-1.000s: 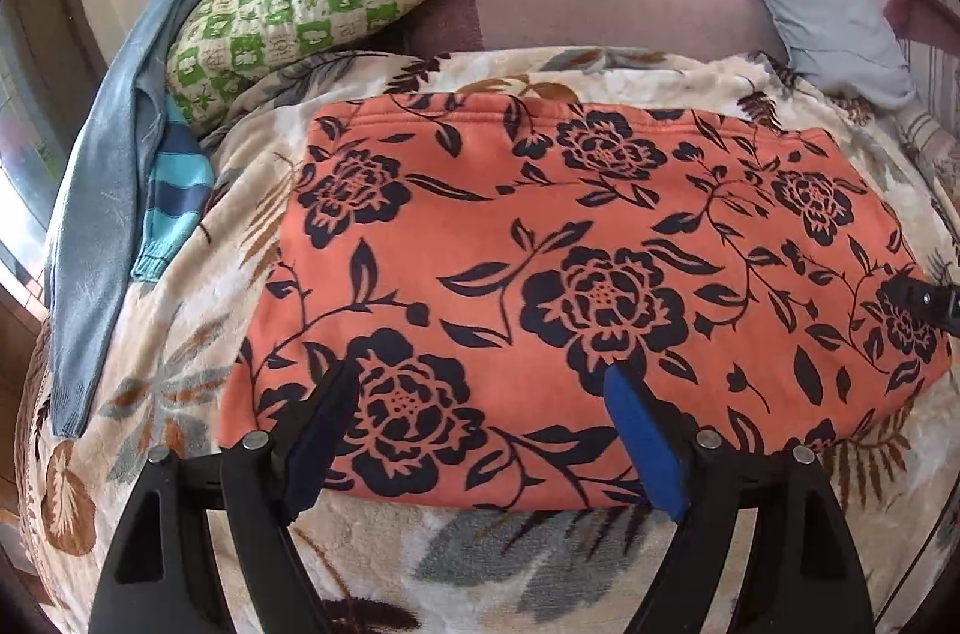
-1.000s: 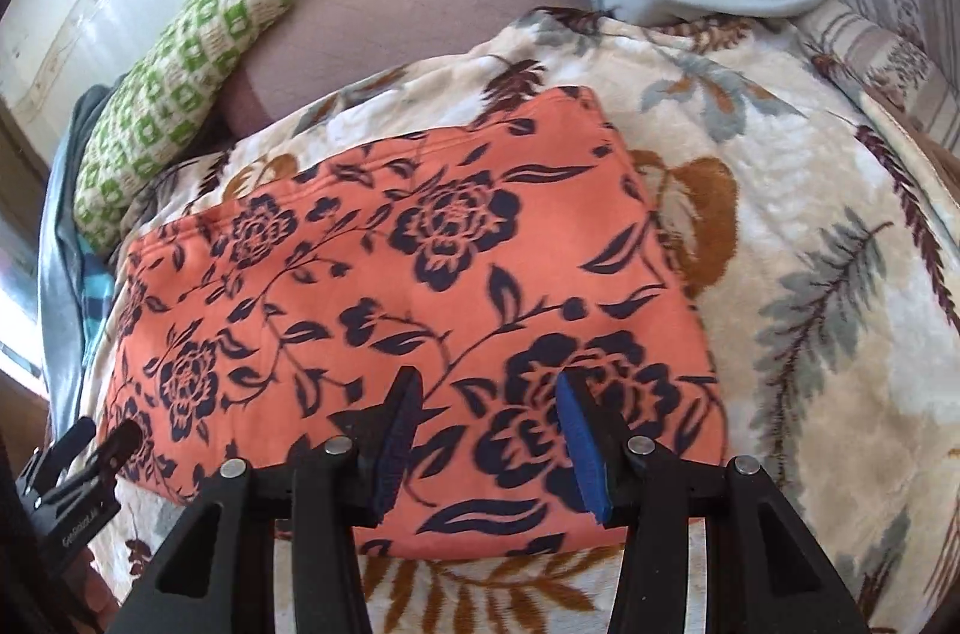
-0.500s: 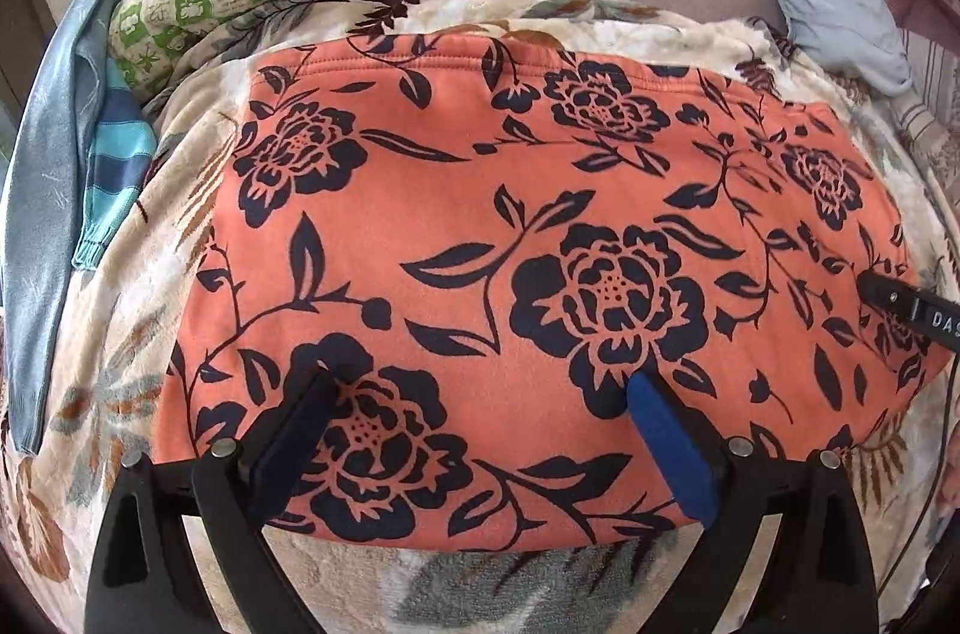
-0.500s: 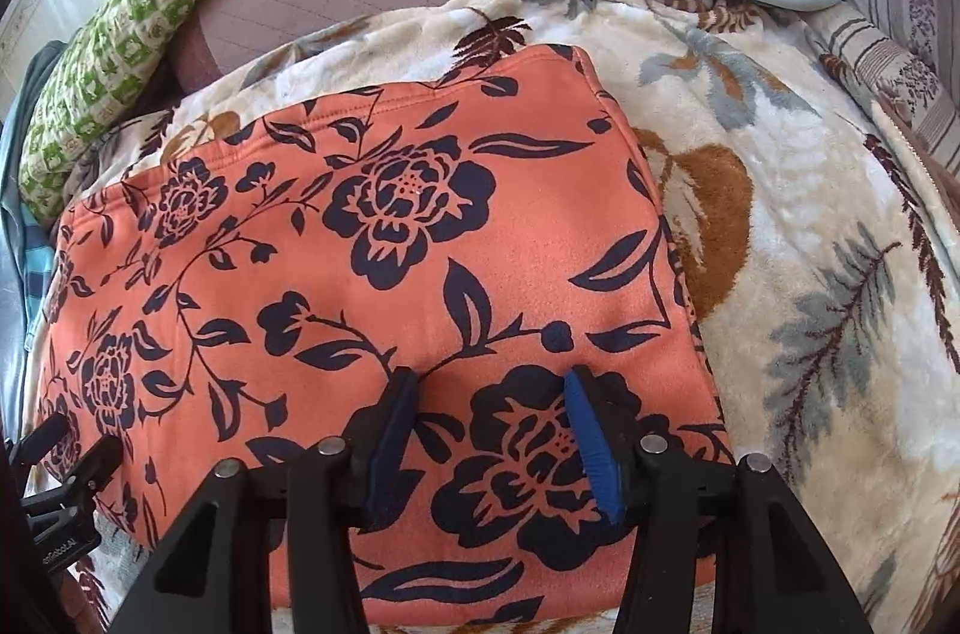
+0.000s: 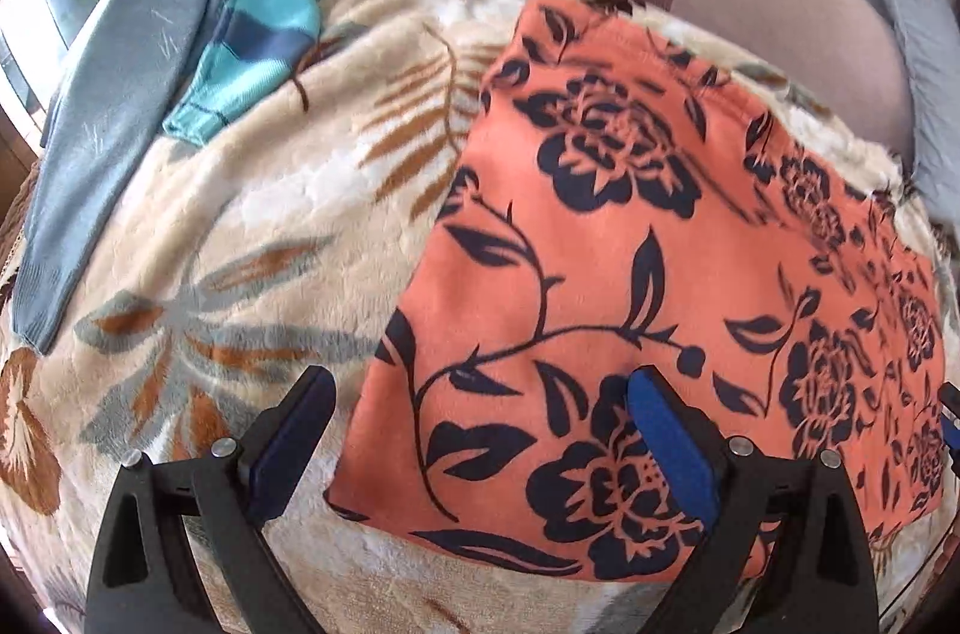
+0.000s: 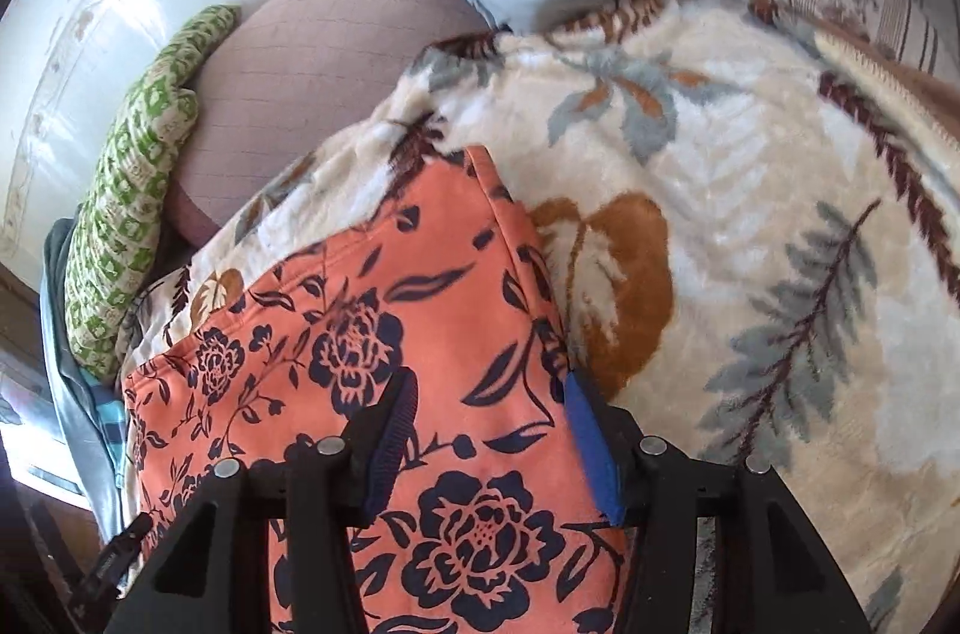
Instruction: Fold small clothes
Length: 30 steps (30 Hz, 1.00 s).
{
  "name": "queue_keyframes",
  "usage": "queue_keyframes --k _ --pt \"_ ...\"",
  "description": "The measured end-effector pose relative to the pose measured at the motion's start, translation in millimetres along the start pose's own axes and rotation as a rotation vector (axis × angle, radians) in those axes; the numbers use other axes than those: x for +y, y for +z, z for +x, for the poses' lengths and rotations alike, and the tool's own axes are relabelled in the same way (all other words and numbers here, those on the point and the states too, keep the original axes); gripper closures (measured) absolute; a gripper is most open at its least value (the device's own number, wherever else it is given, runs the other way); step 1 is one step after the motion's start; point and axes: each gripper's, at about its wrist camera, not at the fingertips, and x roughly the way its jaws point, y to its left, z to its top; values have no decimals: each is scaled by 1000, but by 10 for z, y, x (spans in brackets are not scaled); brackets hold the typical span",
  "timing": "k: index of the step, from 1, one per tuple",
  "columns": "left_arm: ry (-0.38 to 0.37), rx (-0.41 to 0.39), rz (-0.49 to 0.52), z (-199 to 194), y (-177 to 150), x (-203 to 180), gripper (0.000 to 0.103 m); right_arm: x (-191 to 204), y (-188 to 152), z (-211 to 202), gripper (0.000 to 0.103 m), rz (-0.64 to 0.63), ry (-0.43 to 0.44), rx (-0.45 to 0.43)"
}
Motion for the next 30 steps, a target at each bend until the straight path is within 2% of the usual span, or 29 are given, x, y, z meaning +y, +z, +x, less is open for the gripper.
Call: queue_keyframes --k 1,3,5,7,10,13,15,16,19,26,30 --pt "-2 -11 -11 -16 -11 3 5 -50 -7 91 48 17 -18 35" --pt "-3 -23 -4 -70 8 -5 5 -136 20 133 49 67 17 51" --pt "9 -54 12 -142 22 0 5 -113 67 26 49 60 28 -1" --pt "44 -79 -4 -189 54 70 5 -11 85 -86 49 1 10 -72" --pt "48 -81 -67 -206 111 257 5 137 84 -97 49 -50 57 -100" --pt "42 -82 -129 -196 151 415 5 313 57 -16 49 -135 4 -110" --pt "47 -82 -145 -192 138 463 5 342 19 116 49 -162 -37 -72" --pt "49 -78 -144 -170 138 475 5 325 -7 184 48 -176 -67 -42" --pt "45 -35 -118 -46 116 464 5 397 -72 190 48 -245 -121 -58" --pt "-18 -11 -171 -129 100 548 5 377 -95 173 48 -250 -119 -57" --pt "-97 -31 -203 -307 52 615 5 420 -99 191 45 -257 -138 -60"
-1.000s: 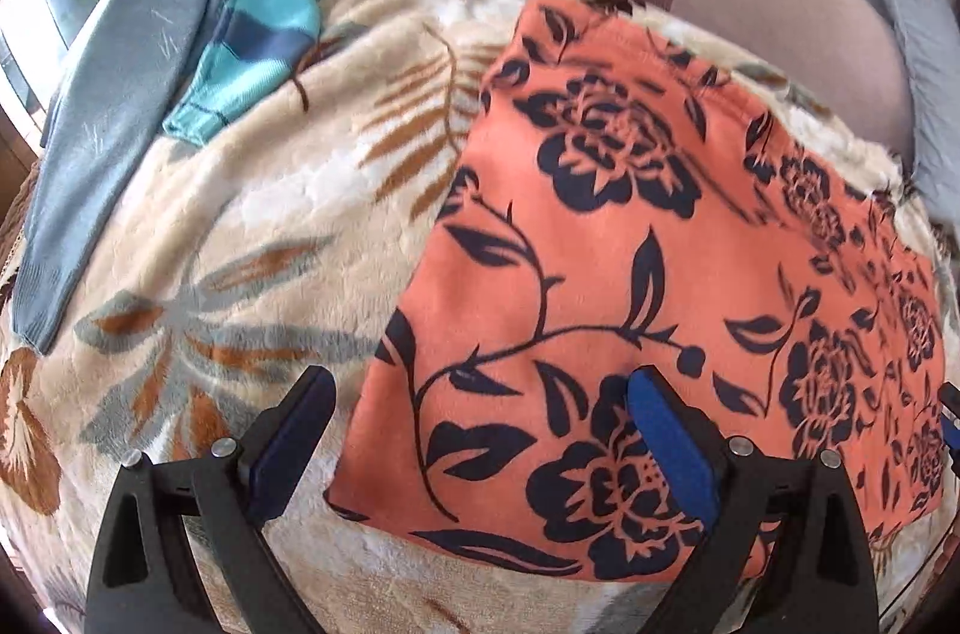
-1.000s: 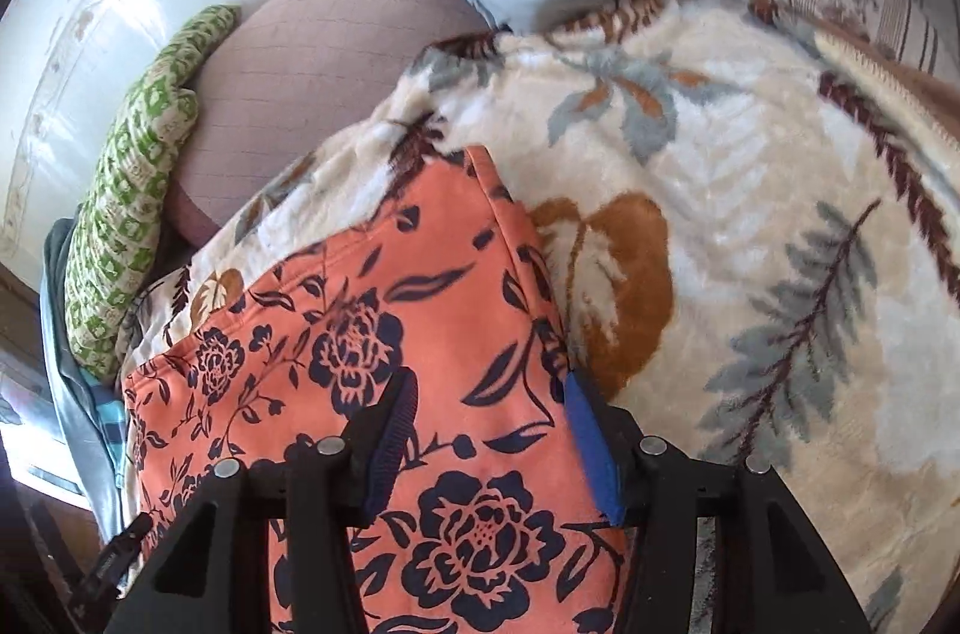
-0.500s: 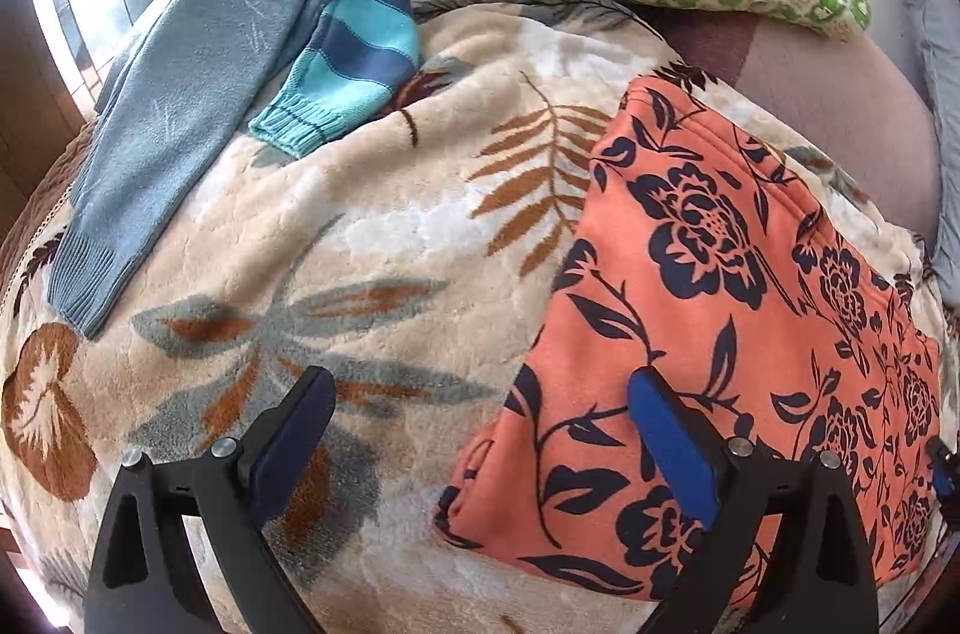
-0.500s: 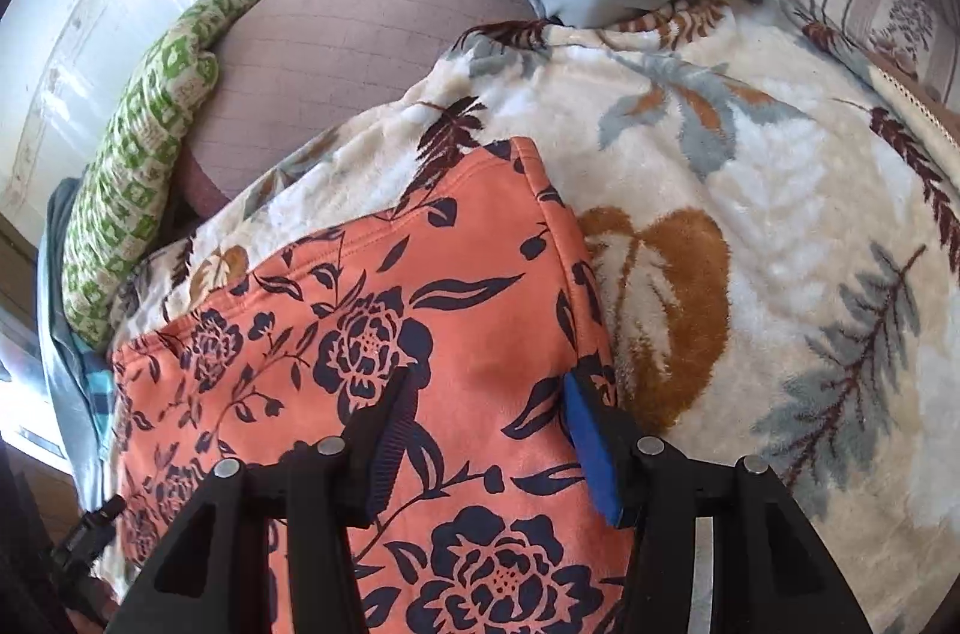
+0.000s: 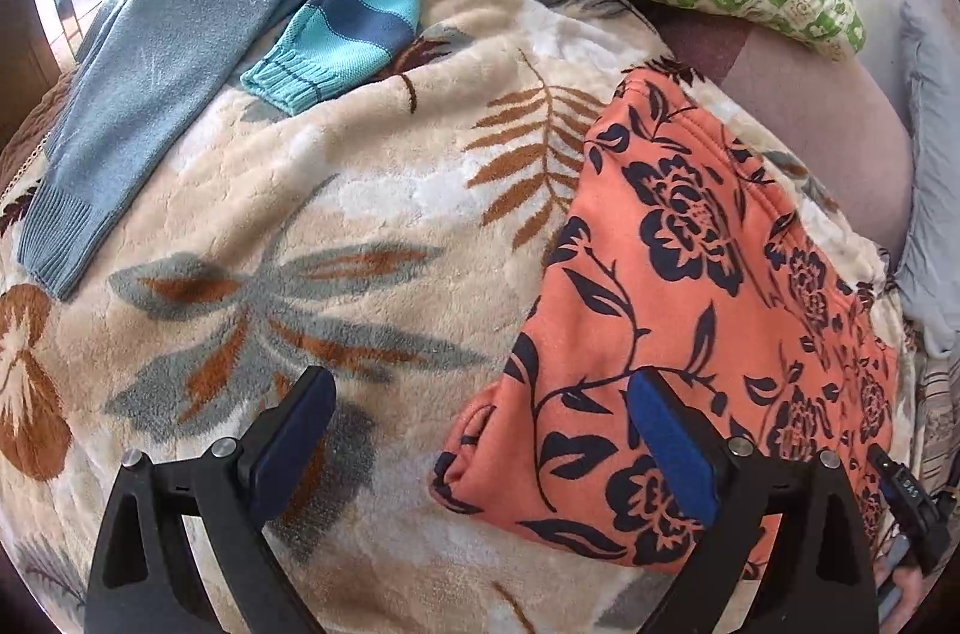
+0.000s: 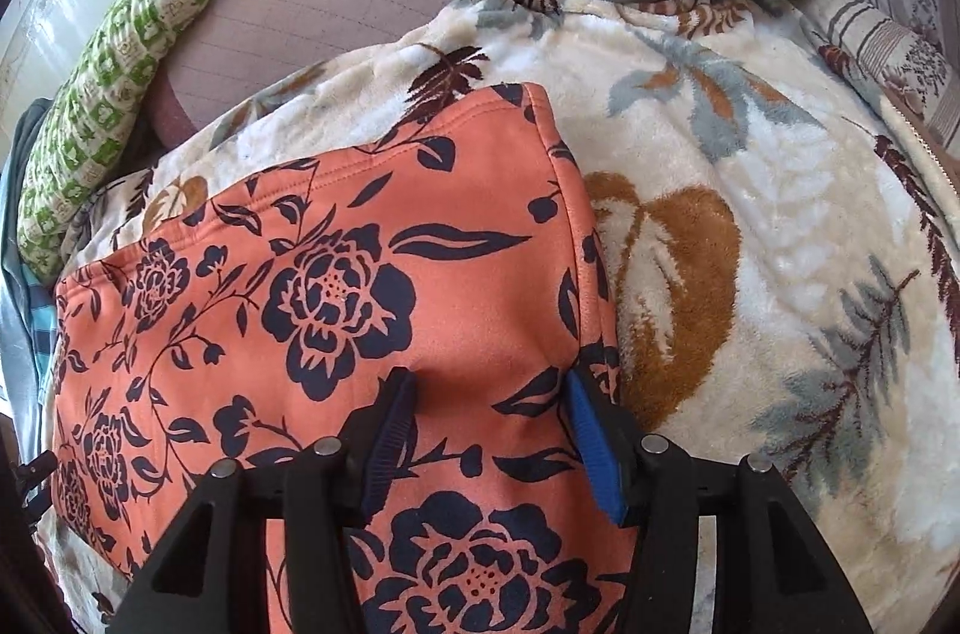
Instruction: Fold small clothes
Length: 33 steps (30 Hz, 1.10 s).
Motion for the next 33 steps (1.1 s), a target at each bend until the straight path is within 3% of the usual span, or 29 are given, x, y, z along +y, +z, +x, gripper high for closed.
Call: queue_keyframes --k 5,9,13,23,28,29,30,31,33 --pt "-67 -16 -21 -294 -213 69 5 -12 -10 -8 45 -4 9 0" --pt "-202 37 -123 -302 -454 181 5 -58 -19 -29 45 30 26 7" --pt "-246 52 -212 -241 -666 266 5 -68 -31 -38 45 33 30 8" --pt "-369 -23 -252 55 -432 154 5 -37 -23 -18 43 27 21 10" --pt "-389 -59 -248 154 -320 109 7 -17 -23 -9 41 15 12 7" --pt "-394 -64 -238 157 -317 89 9 -22 -21 -8 41 15 17 6" --pt "-398 -64 -229 172 -316 69 23 -28 -19 -5 40 17 20 4" --pt "-405 -52 -225 208 -316 53 43 -31 -16 -6 40 20 22 3" --pt "-398 -41 -226 274 -334 41 55 -31 -7 -12 40 26 23 1"
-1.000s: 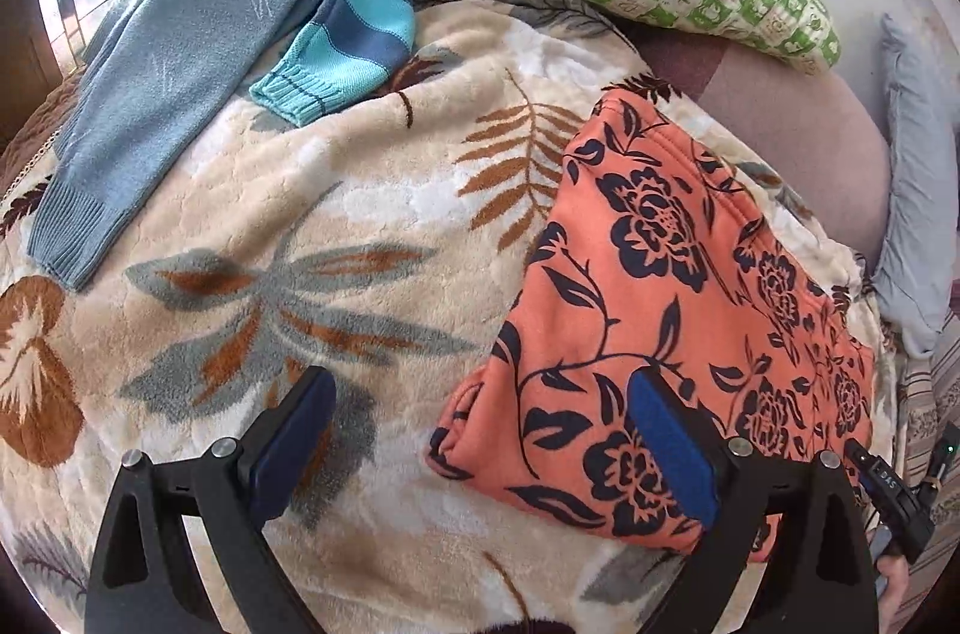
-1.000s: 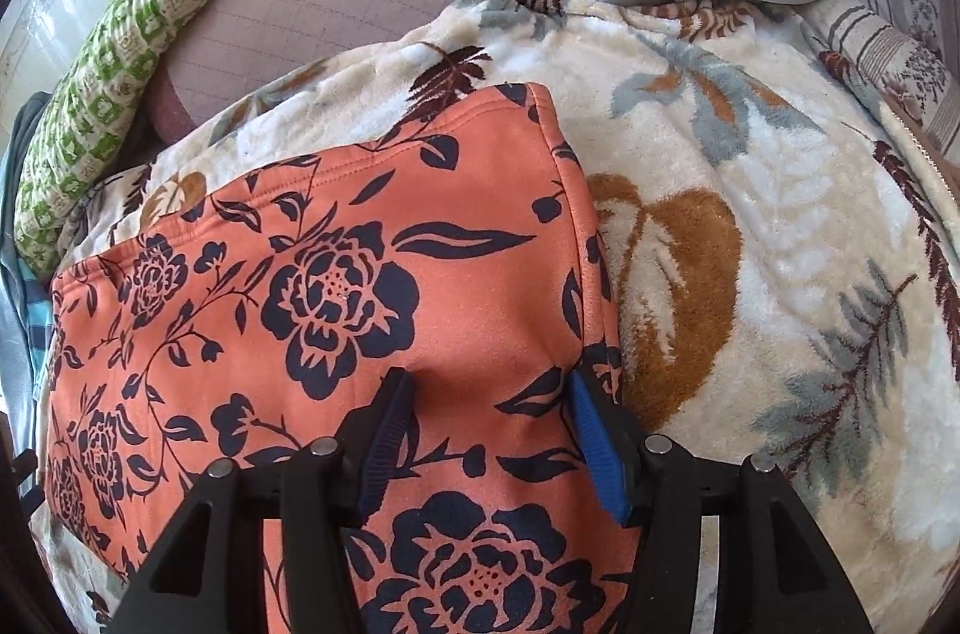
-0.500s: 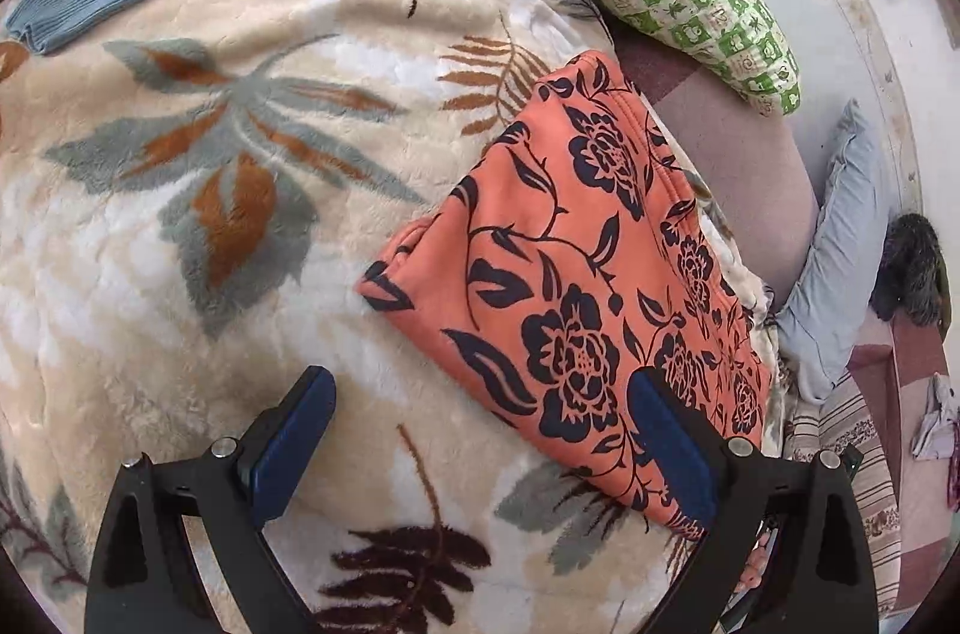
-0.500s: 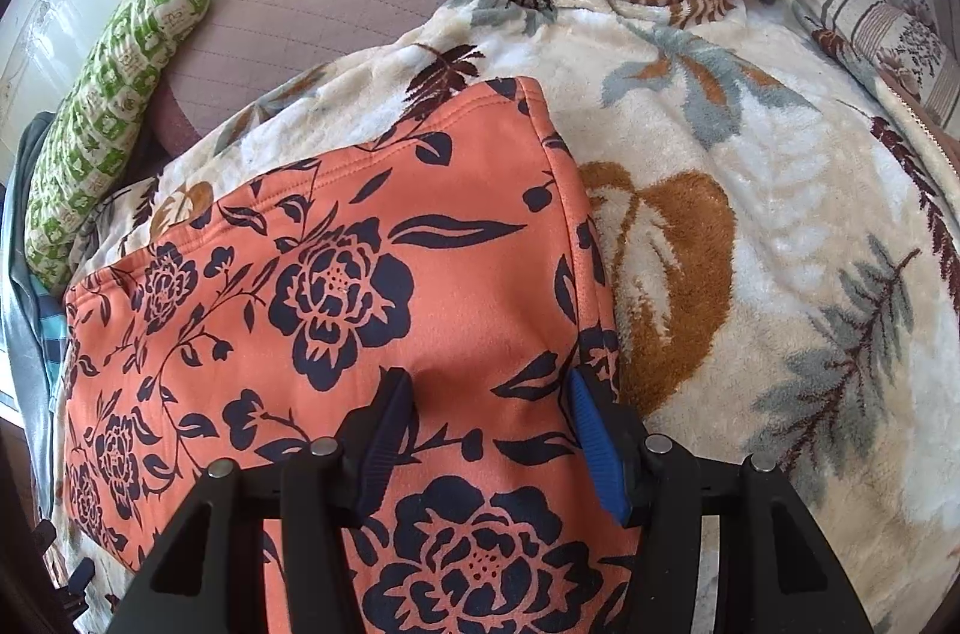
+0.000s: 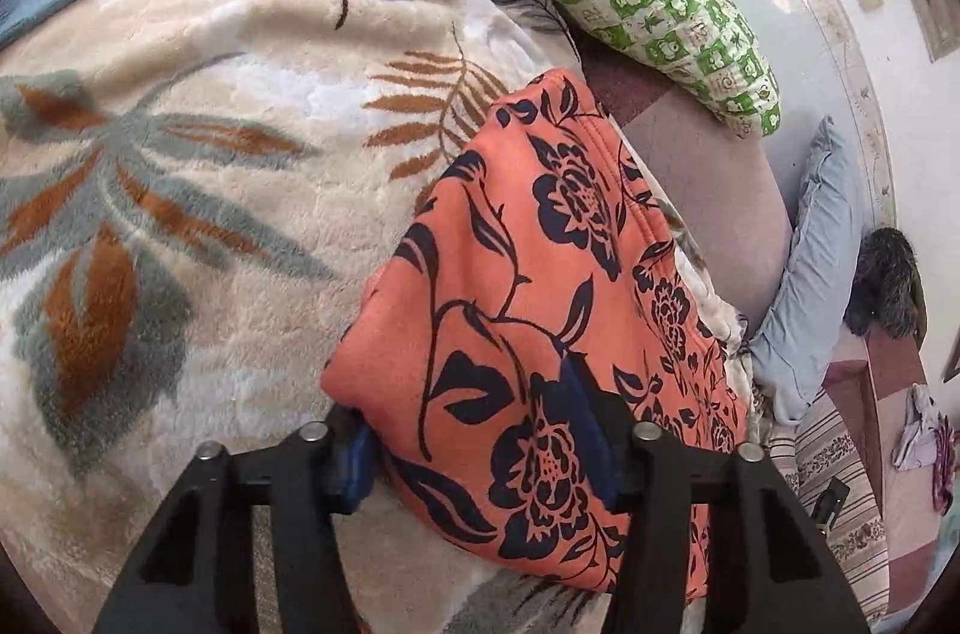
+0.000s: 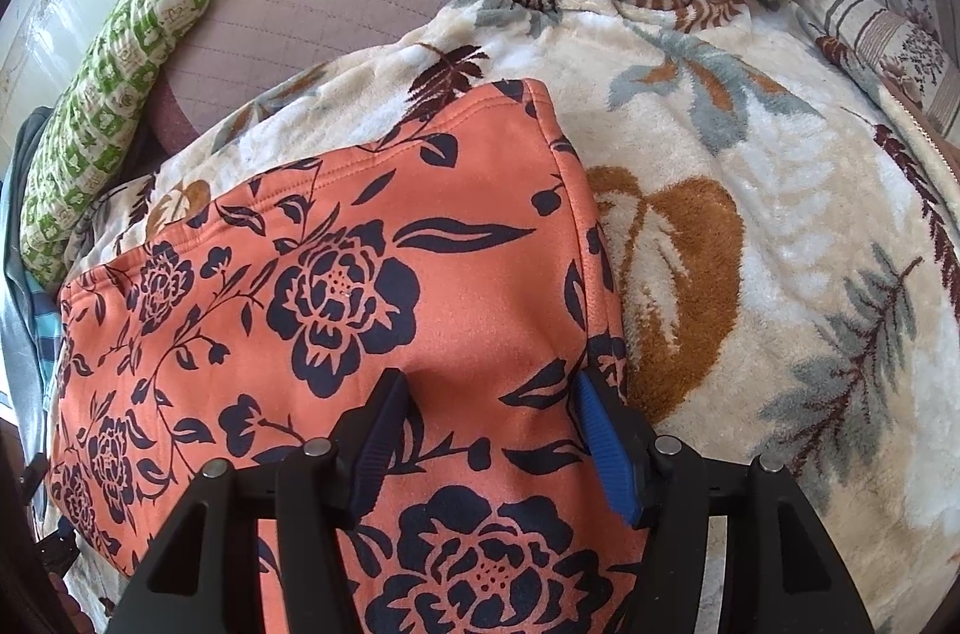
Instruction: Fold small clothes
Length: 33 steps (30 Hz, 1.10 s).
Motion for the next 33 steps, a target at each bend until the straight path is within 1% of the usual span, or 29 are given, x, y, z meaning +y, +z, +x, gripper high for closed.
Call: queue_keyframes --k 1,2,4,5,6,7,8,10,11,12,13,14,16,18,20,21,23,25,26,27,28,29,30,33 --pt "7 -9 9 1 -7 -8 60 3 6 -10 41 3 2 -4" --pt "9 -12 14 1 -10 -19 61 9 11 -29 42 6 0 -13" --pt "-17 -11 4 1 -16 -29 60 50 27 -102 46 -3 3 -42" --pt "-21 -12 0 3 -20 -40 56 86 31 -150 46 -12 15 -59" --pt "-31 -12 -4 9 -25 -48 43 126 30 -193 46 -19 28 -73" --pt "-51 -2 -8 28 -32 -58 32 168 22 -231 46 -26 34 -86" --pt "-63 3 -2 39 -44 -82 31 208 9 -260 46 -34 45 -97" --pt "-32 -4 45 39 -70 -150 32 293 -15 -305 46 -56 84 -117" --pt "-17 -10 65 39 -80 -171 33 344 -30 -330 46 -71 111 -126" --pt "-2 -20 75 37 -87 -179 50 401 -49 -357 46 -89 136 -134" --pt "14 -21 83 39 -85 -178 72 468 -74 -393 46 -109 161 -144" --pt "21 -19 81 44 -75 -161 77 540 -106 -434 46 -130 192 -155" --pt "-6 -21 53 30 -61 -115 79 705 -168 -497 46 -178 280 -159" --pt "-8 -33 75 0 -68 -143 80 894 -268 -542 48 -230 328 -153" --pt "-22 -52 96 -48 -76 -200 81 1064 -367 -541 60 -275 362 -132" --pt "-41 -64 104 -82 -75 -227 81 1127 -415 -522 66 -287 371 -118" --pt "-83 -84 127 -154 -67 -288 81 1230 -503 -439 66 -303 387 -84" --pt "-117 -99 159 -217 -68 -366 81 1313 -595 -231 66 -320 367 -3" --pt "-134 -104 175 -242 -75 -411 81 1335 -647 -66 66 -328 348 61" --pt "-151 -107 192 -266 -89 -458 82 1340 -685 0 64 -341 343 60" --pt "-159 -113 214 -299 -106 -507 82 1337 -684 -26 65 -355 350 33" --pt "-163 -115 236 -327 -125 -561 82 1337 -657 -36 65 -350 351 50" --pt "-166 -119 262 -359 -148 -618 82 1303 -622 -46 65 -319 366 68" --pt "-161 -134 341 -457 -261 -826 82 1108 -514 -51 65 -200 458 93"
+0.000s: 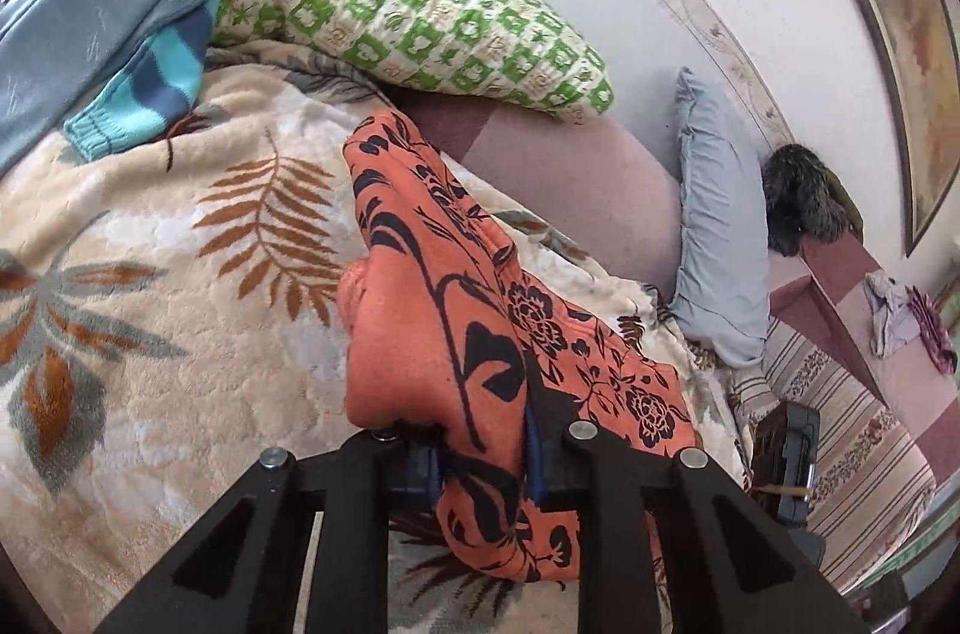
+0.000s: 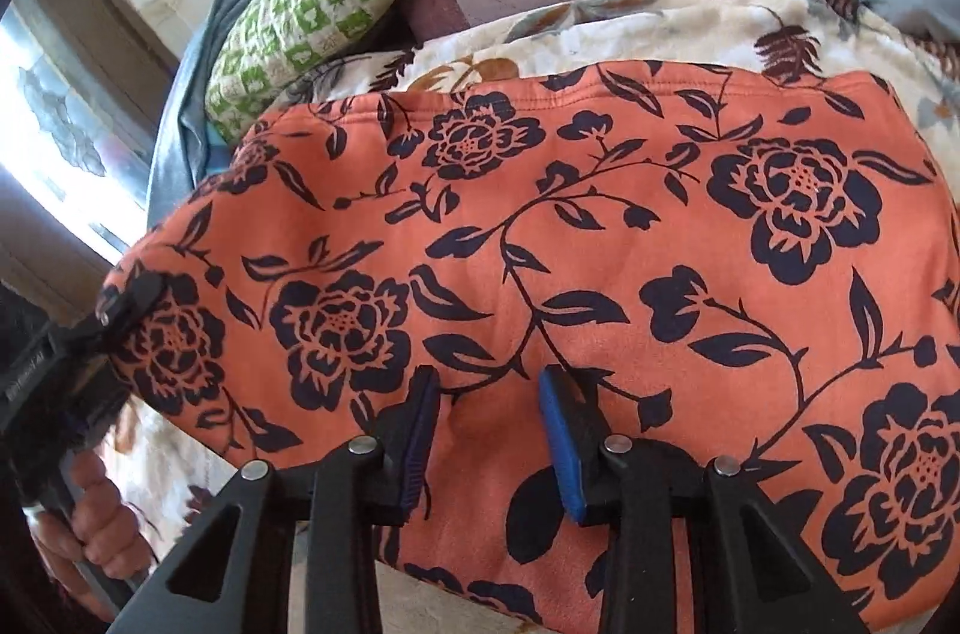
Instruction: Fold small clothes
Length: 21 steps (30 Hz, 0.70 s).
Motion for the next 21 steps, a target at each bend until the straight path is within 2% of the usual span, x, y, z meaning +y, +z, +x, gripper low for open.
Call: queue_keyframes --k 5,9,14,17,18,19,21 --pt "-14 7 119 -5 -76 -532 82 -308 108 -196 64 136 129 -3" --pt "-28 41 202 150 -158 -1044 82 -662 239 -502 64 229 122 -94" --pt "-65 139 337 595 -507 -1766 82 -1287 349 -894 64 380 213 -168" --pt "-76 246 393 1050 -890 -2059 82 -1613 357 -1074 63 428 284 -204" --pt "-51 288 405 1203 -1026 -2097 81 -1723 355 -1075 61 452 341 -194" --pt "-17 326 416 1322 -1142 -2104 81 -1820 345 -1048 47 484 408 -172" --pt "11 338 435 1354 -1269 -2084 81 -1975 294 -997 38 550 487 -133"
